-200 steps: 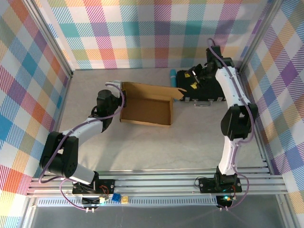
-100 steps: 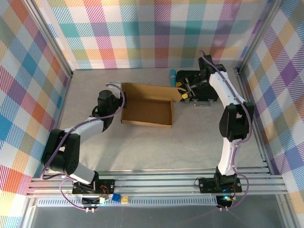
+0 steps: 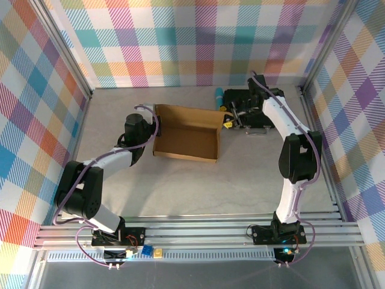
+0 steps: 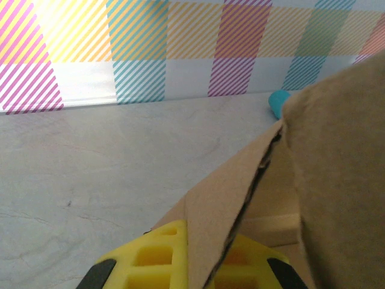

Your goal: Fold the paper box

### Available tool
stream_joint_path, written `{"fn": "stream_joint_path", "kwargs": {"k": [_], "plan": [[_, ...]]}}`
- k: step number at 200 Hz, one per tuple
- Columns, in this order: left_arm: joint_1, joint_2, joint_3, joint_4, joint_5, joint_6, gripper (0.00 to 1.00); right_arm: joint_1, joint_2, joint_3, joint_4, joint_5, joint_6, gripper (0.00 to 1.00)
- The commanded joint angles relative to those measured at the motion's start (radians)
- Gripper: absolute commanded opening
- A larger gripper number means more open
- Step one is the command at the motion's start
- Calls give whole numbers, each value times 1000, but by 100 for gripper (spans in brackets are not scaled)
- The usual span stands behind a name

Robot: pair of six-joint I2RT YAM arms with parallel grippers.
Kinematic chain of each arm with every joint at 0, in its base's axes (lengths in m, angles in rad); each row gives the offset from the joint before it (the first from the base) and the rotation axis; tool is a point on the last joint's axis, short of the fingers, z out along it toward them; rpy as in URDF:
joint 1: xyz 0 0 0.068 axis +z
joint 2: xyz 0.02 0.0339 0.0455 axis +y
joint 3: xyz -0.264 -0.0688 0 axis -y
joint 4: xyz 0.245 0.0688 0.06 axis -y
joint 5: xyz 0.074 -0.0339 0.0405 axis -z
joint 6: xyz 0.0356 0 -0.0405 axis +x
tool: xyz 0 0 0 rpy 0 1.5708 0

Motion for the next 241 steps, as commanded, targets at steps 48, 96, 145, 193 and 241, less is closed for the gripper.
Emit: {"fn": "stream_joint_path", "kwargs": {"k": [48,96,145,193,241], "plan": [[9,14,32,74,16,-22,0,30,14,-17,92,-46,95,46],[9,16,35,77,12,-22,0,36,24,-60,140,-47,133,37],[9,22,33,92,4,-48,0,43,16,-78,193,-35,204,29],[9,20,27,95,-5,-113,0,53,-8,-76,181,18,222,17],[9,-24,28,22,32,-280,24,79,-27,-74,131,99,165,7]]}}
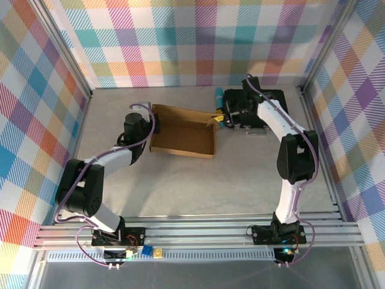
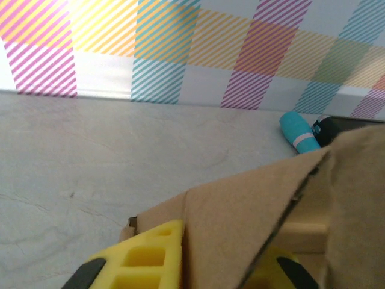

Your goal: Fold the paper box

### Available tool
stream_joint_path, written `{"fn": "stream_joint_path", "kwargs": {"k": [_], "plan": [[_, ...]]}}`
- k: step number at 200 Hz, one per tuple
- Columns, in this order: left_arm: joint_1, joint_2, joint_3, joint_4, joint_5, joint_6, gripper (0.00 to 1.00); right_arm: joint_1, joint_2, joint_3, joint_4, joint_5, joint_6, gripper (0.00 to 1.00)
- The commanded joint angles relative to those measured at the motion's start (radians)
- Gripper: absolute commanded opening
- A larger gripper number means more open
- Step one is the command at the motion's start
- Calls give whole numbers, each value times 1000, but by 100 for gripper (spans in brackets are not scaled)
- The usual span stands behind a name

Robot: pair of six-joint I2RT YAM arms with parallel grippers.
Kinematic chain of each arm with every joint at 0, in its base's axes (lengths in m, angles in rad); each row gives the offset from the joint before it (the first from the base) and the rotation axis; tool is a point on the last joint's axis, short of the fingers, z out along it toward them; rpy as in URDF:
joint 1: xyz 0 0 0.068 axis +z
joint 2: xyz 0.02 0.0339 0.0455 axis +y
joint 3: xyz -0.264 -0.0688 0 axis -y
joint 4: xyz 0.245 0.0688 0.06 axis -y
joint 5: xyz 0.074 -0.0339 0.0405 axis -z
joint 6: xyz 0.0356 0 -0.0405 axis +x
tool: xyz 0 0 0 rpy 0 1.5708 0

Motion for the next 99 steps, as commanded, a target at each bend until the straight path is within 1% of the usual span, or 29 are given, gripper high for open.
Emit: {"fn": "stream_joint_path", "kwargs": {"k": [1,8,16,31,42,48,73,84,99], "plan": [[2,-45,19,4,67,-129,25,36,-26,-8,-50,85,-44,7],[2,-61,18,-11,74,-159,33,42,-31,-6,-57,102,-57,7],[2,-83,17,-34,81,-200,40,48,-36,-4,-65,123,-72,6],[2,-132,17,-87,96,-287,48,56,-43,1,-78,158,-99,5],[2,-173,26,-156,105,-363,54,61,-47,4,-86,178,-115,5],[2,-192,37,-216,105,-403,56,62,-47,4,-86,184,-122,5],[-4,-273,121,-548,89,-579,56,65,-38,27,-105,198,-148,4],[-15,-310,135,-632,98,-652,57,64,-31,40,-115,202,-158,4],[-35,-375,140,-695,103,-732,58,65,-20,58,-125,199,-167,4]]}}
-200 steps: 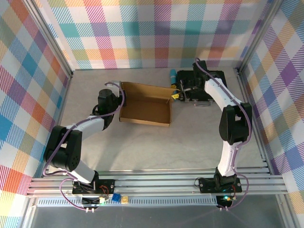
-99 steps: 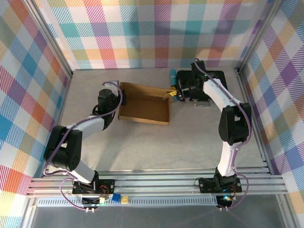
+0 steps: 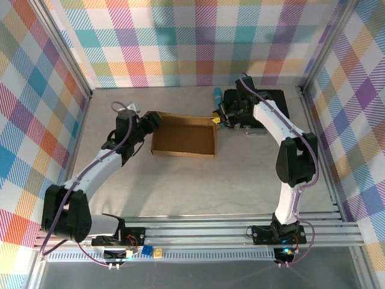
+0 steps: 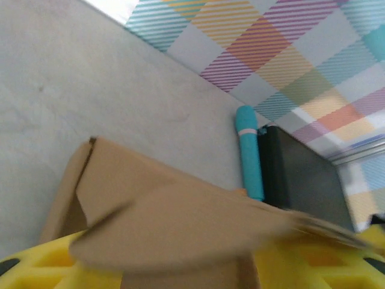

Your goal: Fold the paper box

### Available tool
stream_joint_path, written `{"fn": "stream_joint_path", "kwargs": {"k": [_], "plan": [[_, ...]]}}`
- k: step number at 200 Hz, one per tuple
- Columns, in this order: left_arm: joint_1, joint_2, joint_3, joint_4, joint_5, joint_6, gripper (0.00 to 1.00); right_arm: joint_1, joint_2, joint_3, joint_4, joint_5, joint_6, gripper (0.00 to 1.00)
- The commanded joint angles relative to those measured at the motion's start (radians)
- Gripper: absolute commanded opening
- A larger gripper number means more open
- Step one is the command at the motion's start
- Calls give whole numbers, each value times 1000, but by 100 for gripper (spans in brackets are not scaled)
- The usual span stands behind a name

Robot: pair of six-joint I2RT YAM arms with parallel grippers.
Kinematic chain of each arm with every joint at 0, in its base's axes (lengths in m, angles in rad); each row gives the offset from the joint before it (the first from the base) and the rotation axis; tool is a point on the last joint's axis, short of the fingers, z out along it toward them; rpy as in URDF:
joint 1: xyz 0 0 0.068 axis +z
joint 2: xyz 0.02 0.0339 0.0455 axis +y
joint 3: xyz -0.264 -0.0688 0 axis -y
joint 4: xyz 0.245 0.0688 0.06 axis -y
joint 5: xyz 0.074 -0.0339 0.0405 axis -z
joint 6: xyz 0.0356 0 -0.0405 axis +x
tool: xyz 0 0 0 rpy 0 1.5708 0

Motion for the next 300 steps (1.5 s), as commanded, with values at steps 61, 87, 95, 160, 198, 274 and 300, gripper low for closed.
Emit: {"fn": "stream_joint_path", "kwargs": {"k": [61,87,95,160,198,274,300], "plan": [[51,-148,368,-666,-60,-358,72,7,32,73,-97,55,-122,4],[161,13,419,-739,101,-420,70,7,40,71,-90,41,-125,4],[174,53,400,-687,148,-445,70,8,41,70,-90,36,-128,4],[138,223,375,-559,281,-489,59,7,37,67,-146,42,-237,6],[95,224,296,-573,263,-449,51,7,32,41,-162,50,-335,8],[74,248,193,-562,262,-353,38,7,9,-89,-136,80,-529,10],[67,262,156,-560,254,-326,37,8,9,-122,-128,88,-573,10]]}}
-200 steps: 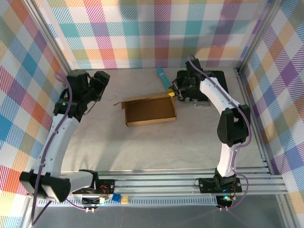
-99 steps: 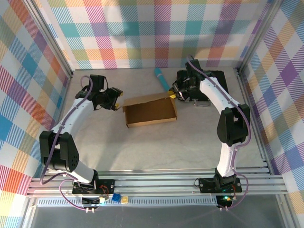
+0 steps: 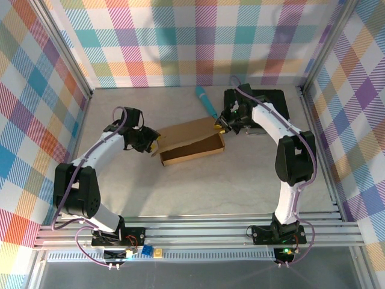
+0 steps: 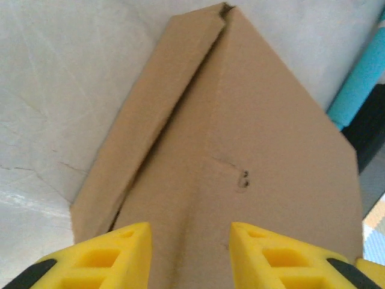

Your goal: Fold the paper box

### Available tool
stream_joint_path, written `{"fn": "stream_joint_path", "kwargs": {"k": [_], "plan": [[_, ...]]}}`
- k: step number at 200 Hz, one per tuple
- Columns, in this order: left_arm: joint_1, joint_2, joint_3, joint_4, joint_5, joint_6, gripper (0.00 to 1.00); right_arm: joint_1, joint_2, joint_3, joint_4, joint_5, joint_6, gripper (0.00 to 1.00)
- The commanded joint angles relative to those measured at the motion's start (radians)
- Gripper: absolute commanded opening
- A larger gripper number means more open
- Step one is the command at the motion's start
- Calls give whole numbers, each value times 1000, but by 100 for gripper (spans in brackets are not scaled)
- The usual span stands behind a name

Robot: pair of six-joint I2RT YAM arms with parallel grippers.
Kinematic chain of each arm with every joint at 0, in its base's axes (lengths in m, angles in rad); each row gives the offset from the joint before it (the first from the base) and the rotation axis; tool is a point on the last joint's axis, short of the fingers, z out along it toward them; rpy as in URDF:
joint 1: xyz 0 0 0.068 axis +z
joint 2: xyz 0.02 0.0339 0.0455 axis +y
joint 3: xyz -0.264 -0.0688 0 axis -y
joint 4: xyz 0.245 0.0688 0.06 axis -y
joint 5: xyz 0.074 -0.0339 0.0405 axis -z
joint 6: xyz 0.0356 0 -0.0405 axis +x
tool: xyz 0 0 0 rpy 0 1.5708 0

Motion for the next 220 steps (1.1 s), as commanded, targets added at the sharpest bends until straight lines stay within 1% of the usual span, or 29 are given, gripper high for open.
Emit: {"fn": "stream_joint_path", "kwargs": {"k": [1,33,108,139,157,171,185,199,220], "plan": [[-10,16,-36,-4,2,44,37,8,-8,-49,-59,63,-82,10],[-19,24,-71,21,3,70,37,11,-6,-87,-63,94,-127,13],[-30,53,-102,53,-33,137,37,11,19,-123,-68,124,-197,14],[-32,59,-108,93,-20,163,39,13,24,-126,-81,143,-221,14],[-32,43,-97,89,-4,155,43,16,28,-129,-88,153,-235,14],[-32,11,-83,67,-1,139,52,15,31,-134,-91,157,-245,14],[-32,-18,-77,46,-10,139,56,17,33,-136,-92,163,-250,14],[-32,-6,-77,55,7,152,57,20,34,-140,-97,171,-255,15],[-32,74,-72,78,56,159,56,29,40,-135,-114,190,-271,18]]}}
